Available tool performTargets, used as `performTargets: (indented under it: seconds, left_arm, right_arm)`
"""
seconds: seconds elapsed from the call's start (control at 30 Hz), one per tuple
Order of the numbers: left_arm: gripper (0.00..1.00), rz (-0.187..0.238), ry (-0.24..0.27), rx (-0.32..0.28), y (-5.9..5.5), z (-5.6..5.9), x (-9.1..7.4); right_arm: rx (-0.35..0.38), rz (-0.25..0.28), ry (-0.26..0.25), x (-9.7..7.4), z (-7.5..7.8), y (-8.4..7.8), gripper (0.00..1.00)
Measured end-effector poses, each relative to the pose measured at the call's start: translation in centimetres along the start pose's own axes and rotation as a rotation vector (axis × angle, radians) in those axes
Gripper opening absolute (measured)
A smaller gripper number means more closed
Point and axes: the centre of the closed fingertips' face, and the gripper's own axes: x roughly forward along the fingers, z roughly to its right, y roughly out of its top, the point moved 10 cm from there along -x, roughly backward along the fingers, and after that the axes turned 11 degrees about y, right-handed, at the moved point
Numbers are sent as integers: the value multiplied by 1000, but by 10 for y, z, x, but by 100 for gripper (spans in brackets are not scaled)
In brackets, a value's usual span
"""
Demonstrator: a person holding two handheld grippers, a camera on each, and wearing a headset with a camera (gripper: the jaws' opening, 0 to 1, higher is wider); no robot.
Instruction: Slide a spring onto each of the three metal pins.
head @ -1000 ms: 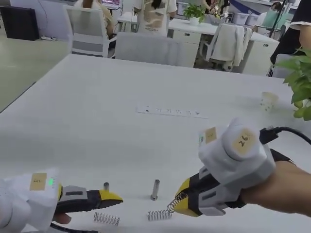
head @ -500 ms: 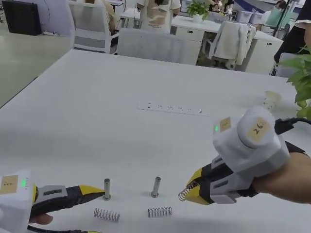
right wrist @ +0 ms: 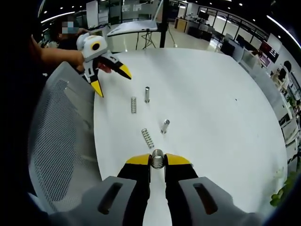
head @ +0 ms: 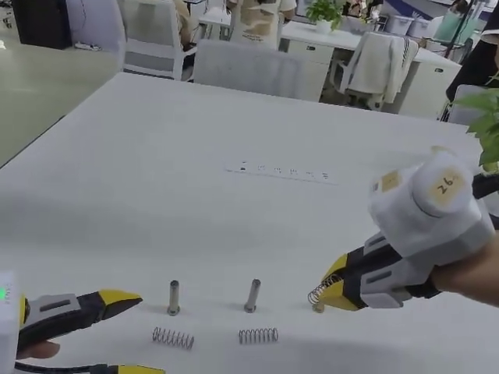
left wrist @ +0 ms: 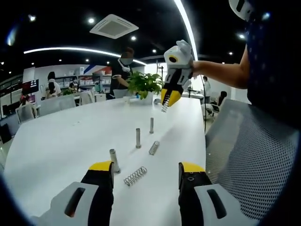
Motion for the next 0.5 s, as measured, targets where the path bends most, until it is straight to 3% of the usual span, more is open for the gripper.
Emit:
performTargets:
  seconds: [0.5]
  left_arm:
    - [59,4,27,-23,-2,-3,-2]
  right_arm:
    - [35,-40,-53,-14,28,-11,8]
